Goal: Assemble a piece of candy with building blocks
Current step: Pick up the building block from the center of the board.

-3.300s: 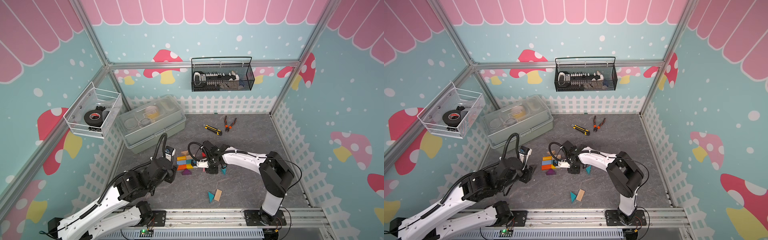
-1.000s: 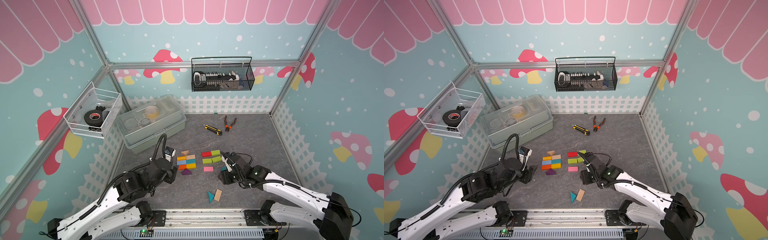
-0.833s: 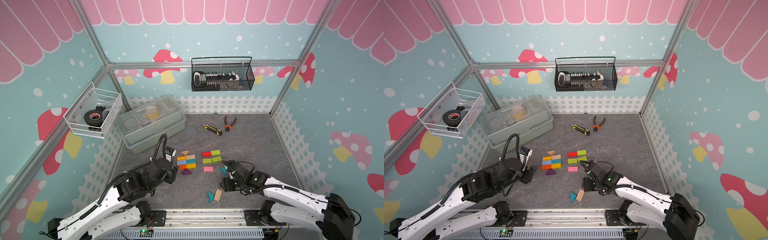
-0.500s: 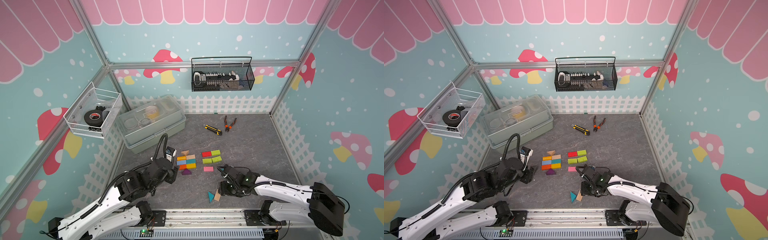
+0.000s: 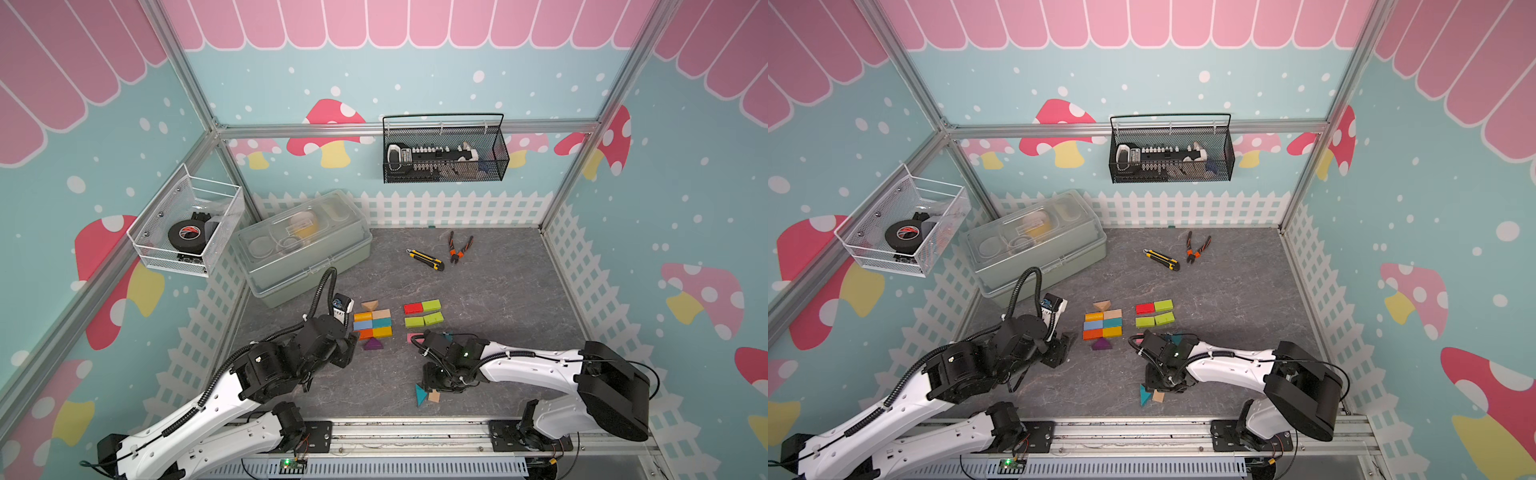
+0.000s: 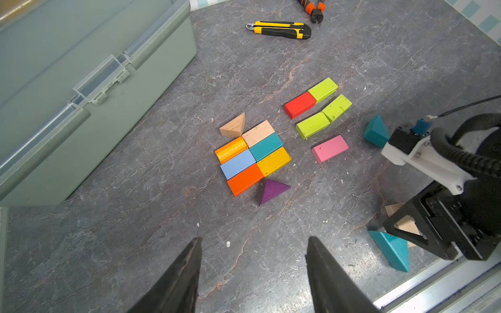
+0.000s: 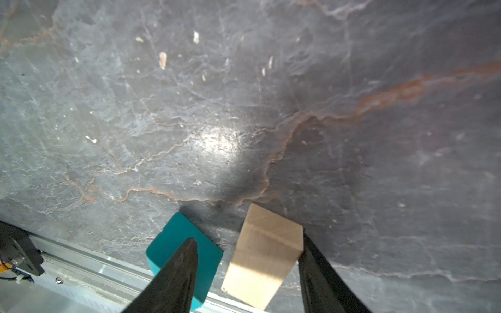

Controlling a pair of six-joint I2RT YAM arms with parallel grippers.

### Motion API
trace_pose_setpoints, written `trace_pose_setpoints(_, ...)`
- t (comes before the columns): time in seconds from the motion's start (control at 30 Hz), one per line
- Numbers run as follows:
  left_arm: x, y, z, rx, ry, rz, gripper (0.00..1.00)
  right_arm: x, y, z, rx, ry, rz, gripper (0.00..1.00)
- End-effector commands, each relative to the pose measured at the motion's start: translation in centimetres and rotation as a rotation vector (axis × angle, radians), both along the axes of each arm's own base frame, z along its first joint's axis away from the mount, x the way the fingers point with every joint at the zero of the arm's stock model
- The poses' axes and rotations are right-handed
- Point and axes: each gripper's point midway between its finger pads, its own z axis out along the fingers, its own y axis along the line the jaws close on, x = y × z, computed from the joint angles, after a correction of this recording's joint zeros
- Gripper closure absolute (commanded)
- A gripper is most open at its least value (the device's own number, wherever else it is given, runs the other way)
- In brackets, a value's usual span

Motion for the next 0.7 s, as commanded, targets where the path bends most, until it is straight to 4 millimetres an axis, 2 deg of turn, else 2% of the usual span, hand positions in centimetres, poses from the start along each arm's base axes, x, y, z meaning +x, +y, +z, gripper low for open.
trace_pose_setpoints(0.0, -0.1, -0.1, -0.3, -0.010, 0.007, 0.000, 0.39, -1.5, -1.7, -1.2, -0.115, 0.045, 0.033, 0.40)
trace_pose_setpoints(0.2, -0.1, -0.2, -0.4, -0.004, 0.012, 0.002, 0.39, -2.0, -2.5, -1.7, -0.167, 0.040, 0.101, 0.47)
trace_pose_setpoints(0.43, 0.0, -0.3, -0.5, 0.000, 0.016, 0.000, 0.38, -1.5, -1.8, -1.6, -0.179, 0.013, 0.182, 0.62)
trace_pose_setpoints(0.53, 0.0, -0.2, -0.5, -0.001, 0.015, 0.003, 0.38, -0.9, -1.8, -1.6, -0.202, -0.016, 0.224, 0.68)
trace_pose_setpoints(0.67, 0.0, -0.2, -0.5, -0.001, 0.013, 0.004, 0.38, 1.6, -1.0, 0.5, -0.227, -0.135, 0.344, 0.72)
